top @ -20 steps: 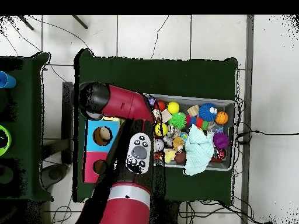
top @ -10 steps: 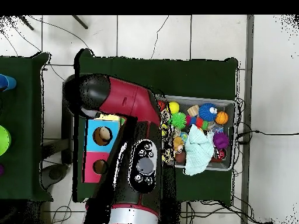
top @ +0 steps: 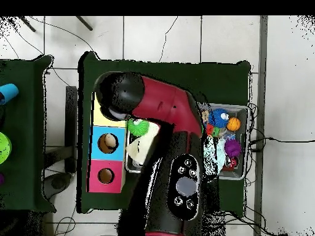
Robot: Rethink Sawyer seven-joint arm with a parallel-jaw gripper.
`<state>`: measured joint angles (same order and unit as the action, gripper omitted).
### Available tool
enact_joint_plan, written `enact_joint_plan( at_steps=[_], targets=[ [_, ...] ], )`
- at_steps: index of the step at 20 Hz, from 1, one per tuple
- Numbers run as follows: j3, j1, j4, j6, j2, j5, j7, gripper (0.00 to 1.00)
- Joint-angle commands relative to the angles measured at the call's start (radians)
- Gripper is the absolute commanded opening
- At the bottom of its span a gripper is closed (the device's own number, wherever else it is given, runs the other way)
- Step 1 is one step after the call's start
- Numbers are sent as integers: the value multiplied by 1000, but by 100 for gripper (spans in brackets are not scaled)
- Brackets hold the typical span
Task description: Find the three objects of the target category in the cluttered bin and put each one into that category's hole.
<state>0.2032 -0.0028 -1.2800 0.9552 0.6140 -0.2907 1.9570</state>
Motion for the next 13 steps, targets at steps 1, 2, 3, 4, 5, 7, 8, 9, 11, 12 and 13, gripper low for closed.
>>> enact_joint_plan(
  at_steps=[1, 2, 3, 4, 5, 7, 8, 9, 11, 12, 13],
  targets=[
    [-116, -166, -96, -175, 33, 207, -359, 0],
    [-135, -187, -103, -199, 41, 229, -380, 0],
    [-156, -208, -112, -219, 48, 250, -393, 0],
    [-176, -229, -121, -239, 55, 270, -407, 0],
    [-196, -250, -130, -259, 62, 291, -421, 0],
    [-233, -283, -161, -273, 80, 314, -420, 0],
    [-253, -301, -176, -289, 87, 329, -425, 0],
    [-267, -311, -188, -295, 92, 339, -418, 0],
    [-292, -327, -208, -304, 102, 361, -402, 0],
    [-300, -333, -213, -304, 104, 369, -392, 0],
    [-307, -336, -214, -303, 107, 378, -384, 0]
  ],
)
